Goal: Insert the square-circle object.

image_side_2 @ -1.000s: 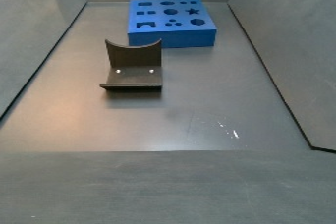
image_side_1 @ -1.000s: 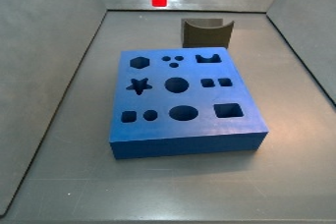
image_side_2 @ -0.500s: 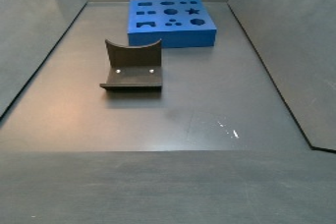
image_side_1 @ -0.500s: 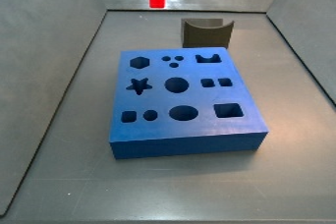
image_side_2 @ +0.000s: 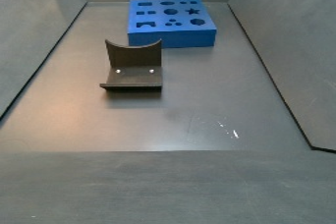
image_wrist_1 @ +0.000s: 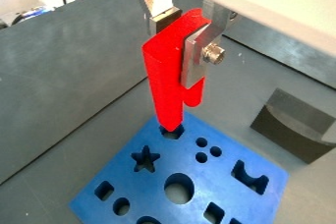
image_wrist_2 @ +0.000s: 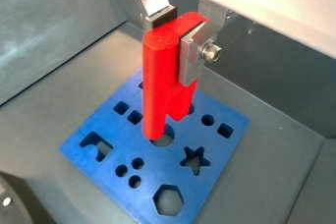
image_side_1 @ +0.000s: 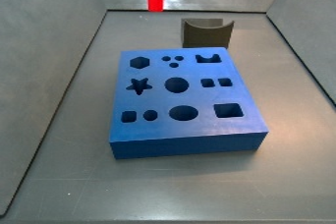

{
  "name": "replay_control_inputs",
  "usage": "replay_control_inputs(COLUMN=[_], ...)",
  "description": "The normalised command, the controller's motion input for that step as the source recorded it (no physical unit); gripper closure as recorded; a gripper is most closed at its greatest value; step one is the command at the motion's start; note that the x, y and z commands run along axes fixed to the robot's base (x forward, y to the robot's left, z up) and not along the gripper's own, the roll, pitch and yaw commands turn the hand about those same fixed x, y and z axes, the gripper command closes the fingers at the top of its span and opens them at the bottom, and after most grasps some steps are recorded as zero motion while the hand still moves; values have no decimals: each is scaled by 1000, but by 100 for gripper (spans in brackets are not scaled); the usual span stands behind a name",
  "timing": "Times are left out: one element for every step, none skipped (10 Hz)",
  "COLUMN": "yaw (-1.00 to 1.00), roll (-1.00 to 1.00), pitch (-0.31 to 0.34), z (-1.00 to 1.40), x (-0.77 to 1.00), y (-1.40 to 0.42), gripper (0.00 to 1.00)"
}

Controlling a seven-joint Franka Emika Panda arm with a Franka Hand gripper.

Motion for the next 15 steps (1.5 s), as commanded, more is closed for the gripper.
replay_control_inputs(yaw=[-451,-571,-823,-911,-951,-971,-974,-969,-960,-946,-857,-877,-891,-863,-897], roll=[0,0,-69,-66,-74,-91,-101,-107,-114,-120,-134,-67,-56,-74,-46], pitch=[49,51,30,0,-26,-63,-80,-87,-90,-73,-46,-26,-43,-63,-63], z=[-54,-77,-229,-274,-323,-377,-397,-397,-400,-374,-320,-243,-257,-257,-294], x=[0,0,0,0,0,0,-6,-14,-20,-9,-9,0,0,0,0], y=[-126,-169,-226,-154,-100,-51,-37,-37,-40,-46,-140,-214,-217,-229,-223], gripper=[100,100,100,100,100,100,100,100,100,100,100,100,100,100,100])
